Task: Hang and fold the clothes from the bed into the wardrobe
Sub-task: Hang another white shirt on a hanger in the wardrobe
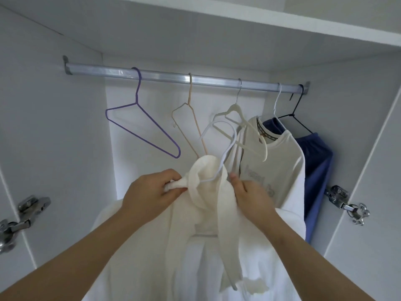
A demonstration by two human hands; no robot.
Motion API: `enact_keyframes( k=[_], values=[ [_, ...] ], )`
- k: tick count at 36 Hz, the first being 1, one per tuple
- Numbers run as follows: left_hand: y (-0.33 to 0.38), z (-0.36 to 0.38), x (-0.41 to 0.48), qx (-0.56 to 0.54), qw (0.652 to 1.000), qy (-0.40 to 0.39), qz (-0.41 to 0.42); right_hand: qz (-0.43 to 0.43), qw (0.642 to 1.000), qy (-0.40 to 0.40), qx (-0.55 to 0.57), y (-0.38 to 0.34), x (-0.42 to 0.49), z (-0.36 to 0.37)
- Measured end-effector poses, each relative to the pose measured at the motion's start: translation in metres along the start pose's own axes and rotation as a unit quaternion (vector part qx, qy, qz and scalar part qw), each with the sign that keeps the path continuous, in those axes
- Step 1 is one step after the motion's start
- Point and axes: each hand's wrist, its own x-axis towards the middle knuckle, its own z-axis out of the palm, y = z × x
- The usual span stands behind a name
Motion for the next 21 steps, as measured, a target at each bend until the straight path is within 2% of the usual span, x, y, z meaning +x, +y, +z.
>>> enact_keyframes(
  k=[7,11,15,21],
  values=[
    [-0.010,-0.006,0.004,0.058,0.998,-0.036,-0.014,0.061,0.992,0.028,0.111,0.016,0.006,-0.019],
    [-0.008,0.006,0.003,0.083,0.993,-0.078,-0.003,0.100,0.987,0.031,0.118,0.032,0.004,-0.022],
    [-0.004,0.019,0.008,0.055,0.988,-0.146,0.016,0.151,0.982,0.005,0.114,0.047,-0.005,-0.031],
    [0.007,0.032,0.026,0.007,0.994,-0.110,0.004,0.211,0.966,-0.047,0.144,0.065,-0.014,-0.049]
  ],
)
